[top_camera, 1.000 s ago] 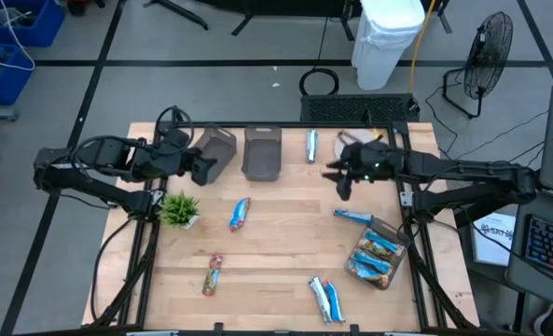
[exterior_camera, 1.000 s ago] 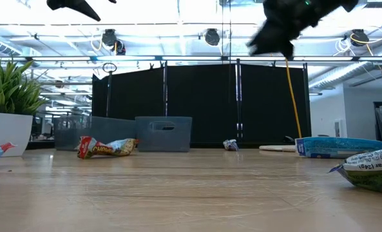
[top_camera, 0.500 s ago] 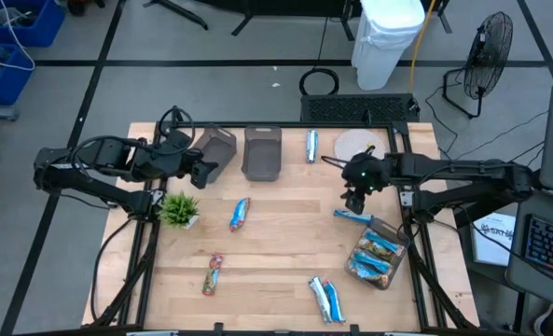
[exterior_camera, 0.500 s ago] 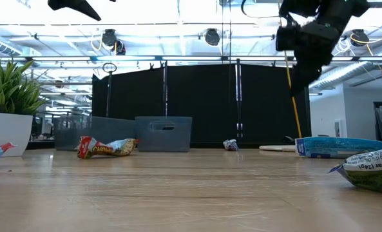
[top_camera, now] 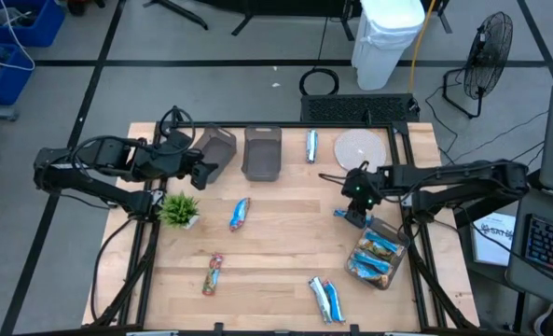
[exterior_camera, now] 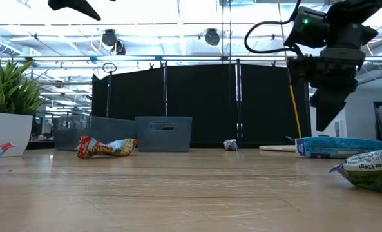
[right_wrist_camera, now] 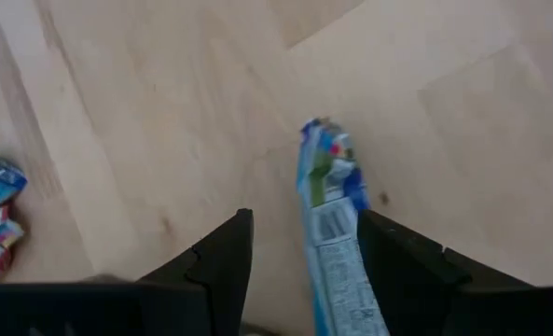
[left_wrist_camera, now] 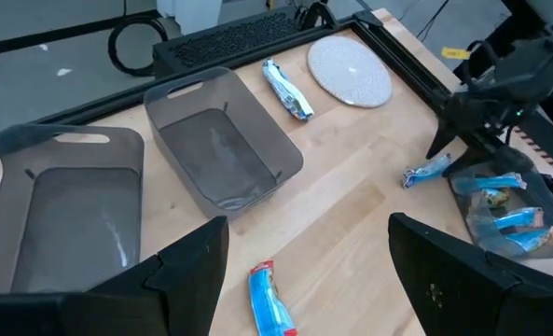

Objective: Pick and place Granola Bars by type
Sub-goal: Put the blue granola bar into the top right black transparent bin

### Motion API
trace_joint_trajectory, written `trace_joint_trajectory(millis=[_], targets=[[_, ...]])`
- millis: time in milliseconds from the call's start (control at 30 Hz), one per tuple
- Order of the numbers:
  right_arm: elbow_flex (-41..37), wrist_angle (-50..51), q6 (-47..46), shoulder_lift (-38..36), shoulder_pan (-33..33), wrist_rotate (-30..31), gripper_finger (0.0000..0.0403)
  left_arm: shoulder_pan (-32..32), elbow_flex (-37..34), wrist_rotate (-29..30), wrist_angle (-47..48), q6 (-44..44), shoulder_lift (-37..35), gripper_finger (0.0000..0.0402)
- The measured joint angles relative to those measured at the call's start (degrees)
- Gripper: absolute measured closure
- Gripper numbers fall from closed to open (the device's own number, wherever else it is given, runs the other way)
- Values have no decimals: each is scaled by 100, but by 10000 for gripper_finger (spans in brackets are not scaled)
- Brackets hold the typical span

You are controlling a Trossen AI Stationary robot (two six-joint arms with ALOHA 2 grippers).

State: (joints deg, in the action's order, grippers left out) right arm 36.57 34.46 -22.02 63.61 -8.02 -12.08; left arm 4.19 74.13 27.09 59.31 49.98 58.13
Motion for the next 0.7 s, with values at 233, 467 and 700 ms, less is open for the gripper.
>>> trace_joint_trajectory(millis=[233,467,700], targets=[[-101,-39,72,541,385,-7,216,-2,0,-44,0,-7,-2,105],[-97,-411,77,988,350,158,216,0,0,-189,0,-35,0,105],[-95,-286,151,1031,310,272,233,2,0,-216,0,-37,-2,105]])
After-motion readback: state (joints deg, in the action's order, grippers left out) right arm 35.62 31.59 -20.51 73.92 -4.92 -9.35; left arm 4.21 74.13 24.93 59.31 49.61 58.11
